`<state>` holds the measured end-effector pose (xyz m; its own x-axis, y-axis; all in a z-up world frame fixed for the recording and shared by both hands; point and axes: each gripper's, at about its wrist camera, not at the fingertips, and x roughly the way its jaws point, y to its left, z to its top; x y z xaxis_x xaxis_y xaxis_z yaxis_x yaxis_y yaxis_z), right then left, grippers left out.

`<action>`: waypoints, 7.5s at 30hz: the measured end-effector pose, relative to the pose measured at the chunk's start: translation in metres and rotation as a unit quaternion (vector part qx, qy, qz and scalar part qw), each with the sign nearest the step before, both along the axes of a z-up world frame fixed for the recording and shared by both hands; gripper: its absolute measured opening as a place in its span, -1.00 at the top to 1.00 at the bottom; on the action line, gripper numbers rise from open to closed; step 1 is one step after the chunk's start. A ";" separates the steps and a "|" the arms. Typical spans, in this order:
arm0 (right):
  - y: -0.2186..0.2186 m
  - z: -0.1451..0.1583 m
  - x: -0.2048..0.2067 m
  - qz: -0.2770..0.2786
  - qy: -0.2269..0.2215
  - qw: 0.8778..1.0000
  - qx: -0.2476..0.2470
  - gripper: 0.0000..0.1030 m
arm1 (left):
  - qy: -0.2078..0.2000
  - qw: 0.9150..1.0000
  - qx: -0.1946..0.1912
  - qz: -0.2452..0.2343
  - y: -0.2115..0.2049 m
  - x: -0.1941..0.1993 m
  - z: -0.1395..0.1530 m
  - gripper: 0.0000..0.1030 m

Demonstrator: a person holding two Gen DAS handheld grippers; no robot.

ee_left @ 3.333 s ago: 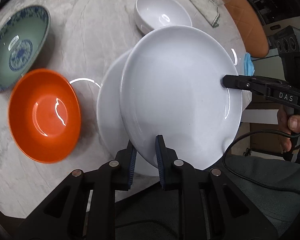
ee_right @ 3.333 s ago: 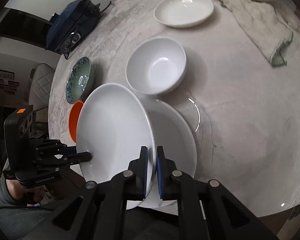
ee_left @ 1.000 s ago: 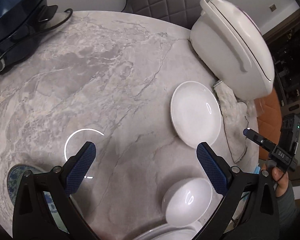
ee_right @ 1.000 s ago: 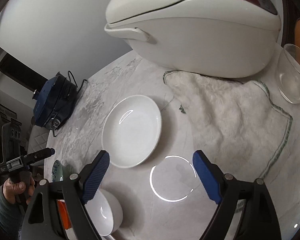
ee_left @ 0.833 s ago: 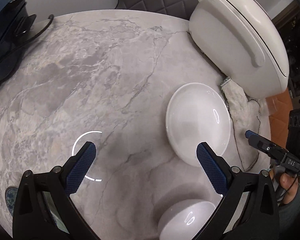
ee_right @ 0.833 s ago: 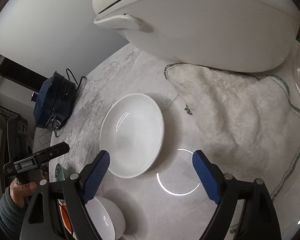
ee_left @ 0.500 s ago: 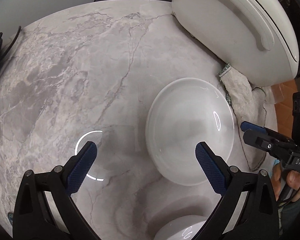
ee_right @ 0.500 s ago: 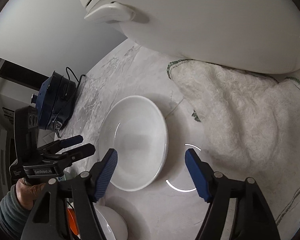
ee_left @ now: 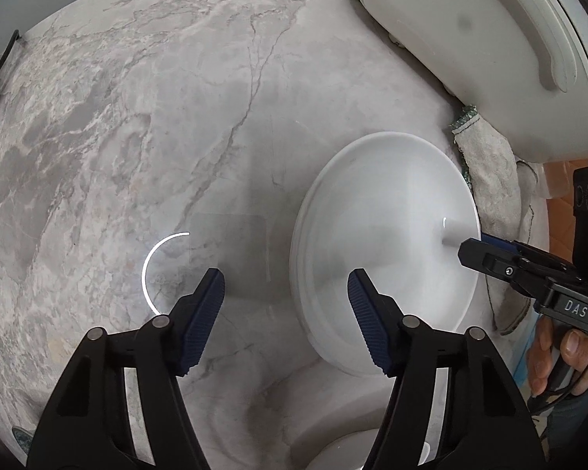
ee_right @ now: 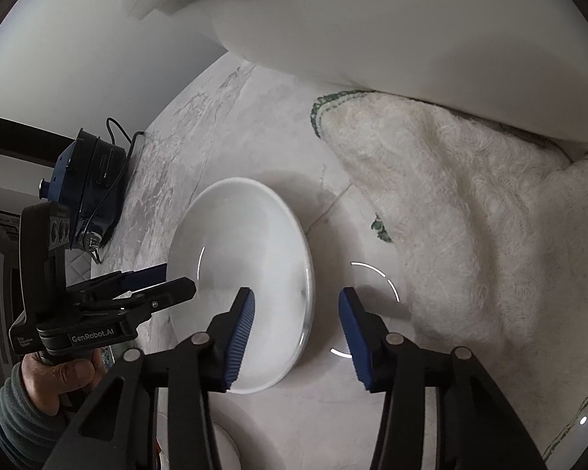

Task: Organize plates and bowls
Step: 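Move both grippers toward the small white plate by the rice cooker, then pinch the rim of the small white plate with both grippers, then lift the small white plate with both grippers and carry it to the plate stack, then lower the small plate onto the stacked plates and open both grippers, then move both grippers to the blue-patterned green bowl, then pinch the rim of the blue-patterned bowl with both grippers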

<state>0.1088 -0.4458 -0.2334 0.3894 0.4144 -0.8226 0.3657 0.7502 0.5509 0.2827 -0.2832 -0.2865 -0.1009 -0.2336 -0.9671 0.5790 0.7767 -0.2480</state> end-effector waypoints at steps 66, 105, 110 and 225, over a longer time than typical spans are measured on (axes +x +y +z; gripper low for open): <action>0.137 0.102 -0.067 0.088 -0.043 0.990 -0.104 0.78 | -0.030 0.997 -0.056 0.048 0.161 -0.125 0.126 0.74; 0.245 0.061 -0.260 0.064 0.008 0.992 -0.107 0.79 | 0.016 0.998 -0.054 -0.012 0.279 -0.340 0.076 0.73; 0.247 0.041 -0.264 0.066 0.015 0.992 -0.109 0.79 | 0.014 0.999 -0.043 -0.010 0.279 -0.343 0.053 0.73; 0.356 0.006 0.018 0.099 0.024 0.994 -0.030 0.80 | 0.018 0.982 -0.095 0.163 0.428 -0.065 0.030 0.60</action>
